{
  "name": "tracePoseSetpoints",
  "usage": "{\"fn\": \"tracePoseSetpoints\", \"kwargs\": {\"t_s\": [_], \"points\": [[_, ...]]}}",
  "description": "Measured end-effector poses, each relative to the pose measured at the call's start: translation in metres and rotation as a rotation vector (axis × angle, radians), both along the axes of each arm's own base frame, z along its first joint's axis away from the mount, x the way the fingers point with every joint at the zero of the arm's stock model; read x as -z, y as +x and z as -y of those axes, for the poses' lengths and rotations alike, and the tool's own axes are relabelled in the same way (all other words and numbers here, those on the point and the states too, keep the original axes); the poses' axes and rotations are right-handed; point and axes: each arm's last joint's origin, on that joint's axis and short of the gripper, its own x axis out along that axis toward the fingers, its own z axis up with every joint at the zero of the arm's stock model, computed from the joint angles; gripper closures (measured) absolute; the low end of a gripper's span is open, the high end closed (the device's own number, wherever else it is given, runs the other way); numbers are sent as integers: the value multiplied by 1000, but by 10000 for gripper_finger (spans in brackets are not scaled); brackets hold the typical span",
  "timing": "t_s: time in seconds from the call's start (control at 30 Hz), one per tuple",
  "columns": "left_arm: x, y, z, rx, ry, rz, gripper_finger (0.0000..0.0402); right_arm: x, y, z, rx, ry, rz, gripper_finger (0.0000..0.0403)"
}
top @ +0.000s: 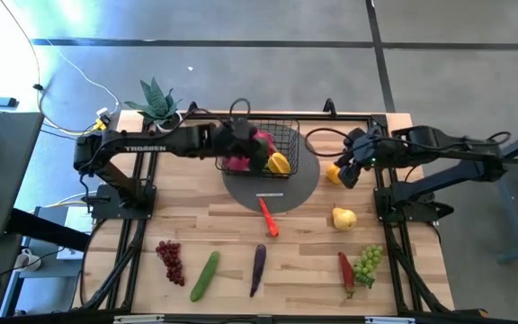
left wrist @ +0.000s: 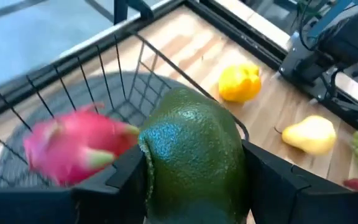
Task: Build produce basket
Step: Put the green lime into the black wire basket
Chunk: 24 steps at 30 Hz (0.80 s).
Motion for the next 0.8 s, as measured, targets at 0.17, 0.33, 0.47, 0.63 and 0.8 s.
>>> {"fn": "tracePoseSetpoints", "kwargs": {"t_s": [0.17,0.33,0.47,0.63,0.8], "points": [[-2,-7,-23,31,20,16,202,5,9,0,3,1,-33,178],[-5,-11,-38,43,71,27,202,9,16,0,42,10,-43,178],[-9,-13,-48,67,124,46,202,9,16,1,98,5,-26,178],[-15,-13,-56,87,193,92,202,8,15,1,131,1,-11,178],[-22,-13,-63,68,242,161,202,8,15,1,148,10,-3,178]]}}
